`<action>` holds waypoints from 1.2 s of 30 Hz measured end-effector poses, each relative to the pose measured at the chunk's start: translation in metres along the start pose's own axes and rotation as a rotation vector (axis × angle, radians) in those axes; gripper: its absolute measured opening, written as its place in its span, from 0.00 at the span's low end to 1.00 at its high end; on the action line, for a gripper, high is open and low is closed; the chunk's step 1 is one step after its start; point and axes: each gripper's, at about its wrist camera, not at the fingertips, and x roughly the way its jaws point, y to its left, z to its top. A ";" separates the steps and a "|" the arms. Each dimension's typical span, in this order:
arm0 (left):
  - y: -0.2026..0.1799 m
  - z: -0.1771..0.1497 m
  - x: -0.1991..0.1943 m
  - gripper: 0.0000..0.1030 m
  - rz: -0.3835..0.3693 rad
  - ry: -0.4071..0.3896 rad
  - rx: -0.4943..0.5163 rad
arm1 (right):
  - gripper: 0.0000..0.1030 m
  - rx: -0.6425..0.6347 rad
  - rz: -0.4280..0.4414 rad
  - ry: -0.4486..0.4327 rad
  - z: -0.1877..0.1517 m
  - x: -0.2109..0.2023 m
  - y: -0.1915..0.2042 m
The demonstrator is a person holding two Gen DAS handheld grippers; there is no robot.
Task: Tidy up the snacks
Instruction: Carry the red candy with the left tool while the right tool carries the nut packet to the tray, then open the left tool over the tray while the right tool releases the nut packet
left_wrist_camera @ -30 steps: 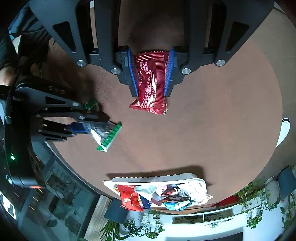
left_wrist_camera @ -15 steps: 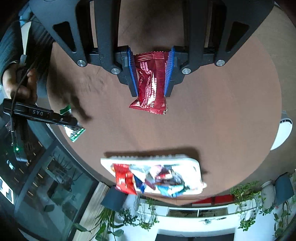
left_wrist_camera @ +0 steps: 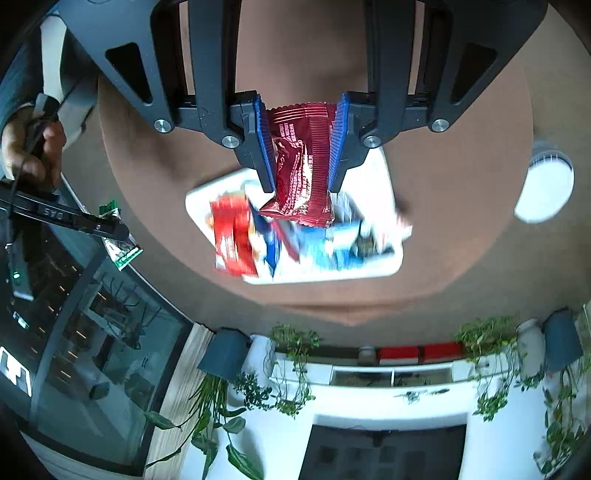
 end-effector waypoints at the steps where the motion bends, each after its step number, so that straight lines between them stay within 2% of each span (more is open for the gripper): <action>1: 0.000 0.013 0.006 0.25 0.001 -0.003 0.006 | 0.25 -0.011 0.017 -0.011 0.013 0.005 0.008; 5: -0.006 0.049 0.035 0.25 0.014 0.000 0.030 | 0.25 -0.036 0.066 -0.009 0.048 0.032 0.036; 10: -0.012 0.069 0.083 0.25 0.037 0.037 0.045 | 0.25 -0.044 0.094 0.066 0.071 0.087 0.060; 17: -0.013 0.064 0.134 0.25 0.069 0.078 0.064 | 0.25 -0.063 0.050 0.167 0.063 0.148 0.067; 25: -0.013 0.059 0.173 0.29 0.094 0.099 0.060 | 0.26 -0.076 0.014 0.217 0.055 0.178 0.059; 26: -0.014 0.058 0.176 0.33 0.088 0.099 0.059 | 0.27 -0.076 0.010 0.221 0.054 0.180 0.058; 27: -0.014 0.058 0.178 0.45 0.085 0.098 0.058 | 0.27 -0.077 0.006 0.224 0.053 0.182 0.058; 29: -0.012 0.057 0.180 0.54 0.102 0.093 0.057 | 0.31 -0.084 0.001 0.222 0.050 0.182 0.058; 35: -0.008 0.055 0.182 0.57 0.107 0.078 0.045 | 0.32 -0.102 -0.005 0.215 0.049 0.180 0.059; 36: -0.008 0.054 0.181 0.59 0.109 0.076 0.043 | 0.32 -0.101 -0.006 0.214 0.048 0.179 0.059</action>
